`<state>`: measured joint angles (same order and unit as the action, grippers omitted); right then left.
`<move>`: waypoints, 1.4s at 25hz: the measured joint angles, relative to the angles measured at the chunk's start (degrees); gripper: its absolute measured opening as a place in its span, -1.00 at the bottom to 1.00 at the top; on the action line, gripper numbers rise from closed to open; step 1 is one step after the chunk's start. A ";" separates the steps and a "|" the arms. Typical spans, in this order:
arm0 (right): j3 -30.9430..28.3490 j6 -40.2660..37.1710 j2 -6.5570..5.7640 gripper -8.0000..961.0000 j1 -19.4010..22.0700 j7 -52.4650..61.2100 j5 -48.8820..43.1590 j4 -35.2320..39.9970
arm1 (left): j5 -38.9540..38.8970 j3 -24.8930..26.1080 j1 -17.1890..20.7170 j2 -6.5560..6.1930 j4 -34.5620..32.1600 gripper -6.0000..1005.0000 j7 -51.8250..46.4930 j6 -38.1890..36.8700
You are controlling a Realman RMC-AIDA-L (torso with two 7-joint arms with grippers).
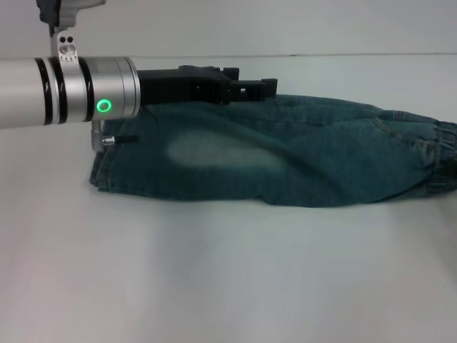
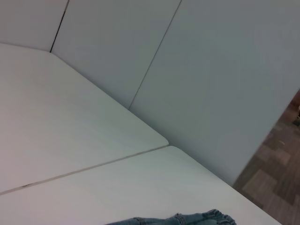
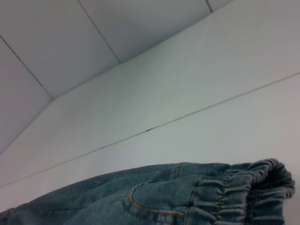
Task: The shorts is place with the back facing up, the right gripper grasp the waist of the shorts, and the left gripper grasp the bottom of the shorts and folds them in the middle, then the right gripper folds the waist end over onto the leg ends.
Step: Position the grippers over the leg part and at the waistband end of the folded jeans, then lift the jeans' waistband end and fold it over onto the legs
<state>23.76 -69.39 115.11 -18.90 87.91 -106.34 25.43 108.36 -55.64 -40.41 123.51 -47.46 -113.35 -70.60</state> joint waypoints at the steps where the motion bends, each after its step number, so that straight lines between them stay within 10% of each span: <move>1: -0.06 0.01 -0.03 -0.40 0.00 0.23 0.00 0.00 | 0.00 0.00 -0.10 -0.07 0.00 0.89 -0.16 0.01; 35: -0.83 -1.35 0.24 -0.87 -1.60 1.42 1.53 0.75 | 0.90 -9.49 -0.85 0.82 1.43 0.89 -0.47 6.68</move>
<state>22.94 -70.74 115.35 -20.50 89.33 -104.82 26.17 109.26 -65.12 -41.26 124.33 -46.03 -113.82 -63.92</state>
